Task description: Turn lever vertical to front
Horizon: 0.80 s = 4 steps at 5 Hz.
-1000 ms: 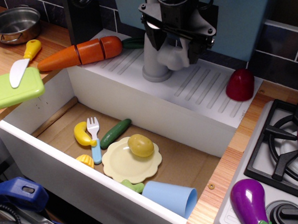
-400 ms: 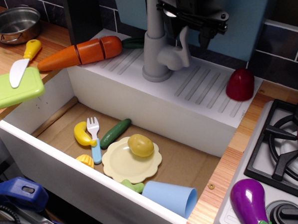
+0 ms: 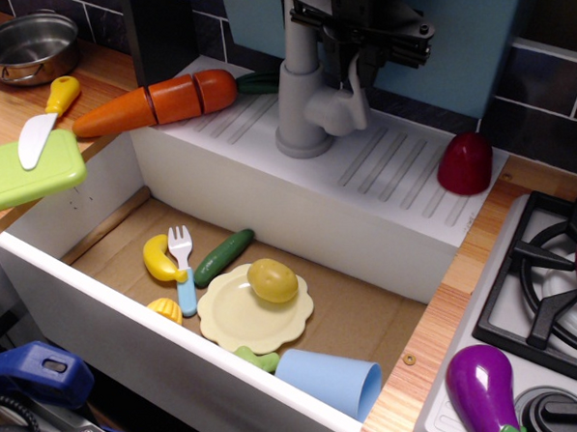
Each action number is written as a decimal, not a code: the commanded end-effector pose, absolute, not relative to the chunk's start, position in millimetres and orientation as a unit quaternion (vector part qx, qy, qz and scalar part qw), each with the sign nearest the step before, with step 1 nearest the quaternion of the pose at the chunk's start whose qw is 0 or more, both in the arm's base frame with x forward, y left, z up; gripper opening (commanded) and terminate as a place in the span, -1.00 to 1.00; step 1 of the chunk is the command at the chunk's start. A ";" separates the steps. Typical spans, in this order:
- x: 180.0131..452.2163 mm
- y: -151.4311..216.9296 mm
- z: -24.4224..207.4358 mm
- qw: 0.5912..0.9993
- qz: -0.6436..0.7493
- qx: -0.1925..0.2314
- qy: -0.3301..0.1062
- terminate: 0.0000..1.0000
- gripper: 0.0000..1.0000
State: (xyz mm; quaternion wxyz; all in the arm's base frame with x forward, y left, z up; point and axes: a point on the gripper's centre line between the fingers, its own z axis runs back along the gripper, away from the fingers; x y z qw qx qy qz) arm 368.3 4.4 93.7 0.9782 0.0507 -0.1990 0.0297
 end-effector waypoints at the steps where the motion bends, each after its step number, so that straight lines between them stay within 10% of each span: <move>1: 347.0 -3.7 104.3 0.974 0.063 0.047 -0.213 -1.00 -1.00; 4: 308.5 -12.4 50.3 0.970 0.122 0.012 -0.208 -1.00 -1.00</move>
